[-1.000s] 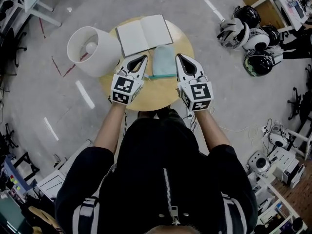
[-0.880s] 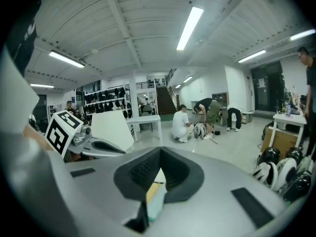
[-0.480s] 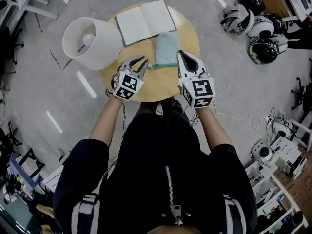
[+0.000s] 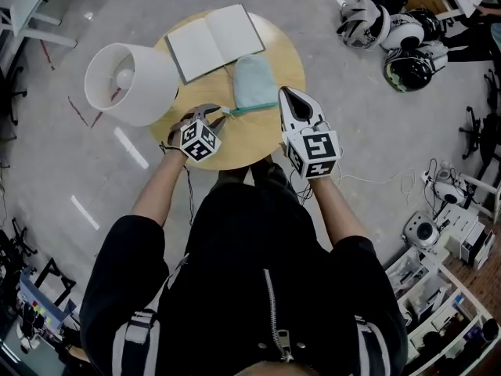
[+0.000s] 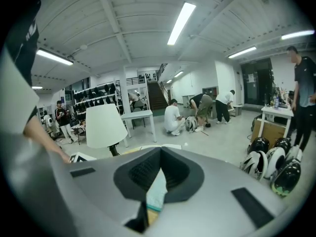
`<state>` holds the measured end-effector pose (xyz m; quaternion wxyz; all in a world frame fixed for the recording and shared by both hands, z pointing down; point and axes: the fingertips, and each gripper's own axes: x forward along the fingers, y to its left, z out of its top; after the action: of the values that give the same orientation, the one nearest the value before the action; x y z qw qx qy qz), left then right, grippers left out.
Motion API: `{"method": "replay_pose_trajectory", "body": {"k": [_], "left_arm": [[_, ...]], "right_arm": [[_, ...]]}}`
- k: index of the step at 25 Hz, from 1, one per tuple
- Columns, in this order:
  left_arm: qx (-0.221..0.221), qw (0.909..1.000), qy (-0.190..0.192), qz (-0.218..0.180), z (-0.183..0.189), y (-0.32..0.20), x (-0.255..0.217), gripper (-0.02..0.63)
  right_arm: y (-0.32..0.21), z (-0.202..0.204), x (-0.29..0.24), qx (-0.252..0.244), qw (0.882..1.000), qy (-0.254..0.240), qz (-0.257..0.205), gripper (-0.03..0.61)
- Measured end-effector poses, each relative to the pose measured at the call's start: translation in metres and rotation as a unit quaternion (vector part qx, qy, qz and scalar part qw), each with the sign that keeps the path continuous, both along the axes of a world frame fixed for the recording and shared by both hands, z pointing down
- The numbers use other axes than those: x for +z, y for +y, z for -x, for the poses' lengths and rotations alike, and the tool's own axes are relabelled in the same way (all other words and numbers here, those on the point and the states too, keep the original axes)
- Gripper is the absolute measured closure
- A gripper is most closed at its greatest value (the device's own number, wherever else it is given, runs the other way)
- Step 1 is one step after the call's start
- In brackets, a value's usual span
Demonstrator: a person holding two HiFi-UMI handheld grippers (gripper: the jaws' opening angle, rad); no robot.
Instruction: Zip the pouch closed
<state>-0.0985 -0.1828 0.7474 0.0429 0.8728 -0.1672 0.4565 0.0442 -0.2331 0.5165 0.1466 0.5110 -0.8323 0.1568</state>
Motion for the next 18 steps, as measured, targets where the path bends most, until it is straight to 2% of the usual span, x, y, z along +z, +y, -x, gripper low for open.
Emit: {"method": "replay_pose_trajectory", "body": {"k": [5, 14, 18], "left_arm": [[0.048, 0.9980, -0.038, 0.017, -0.004, 0.006, 0.030, 0.492], [0.119, 0.9888, -0.090, 0.011, -0.015, 0.002, 0.055, 0.495], [0.120, 0.9891, -0.084, 0.015, -0.019, 0.007, 0.056, 0.581]], "right_arm": [[0.007, -0.016, -0.002, 0.016, 1.000, 0.006, 0.003, 0.575], [0.016, -0.045, -0.003, 0.040, 0.999, 0.019, 0.007, 0.575], [0.019, -0.057, -0.004, 0.041, 0.999, 0.022, 0.009, 0.575]]}}
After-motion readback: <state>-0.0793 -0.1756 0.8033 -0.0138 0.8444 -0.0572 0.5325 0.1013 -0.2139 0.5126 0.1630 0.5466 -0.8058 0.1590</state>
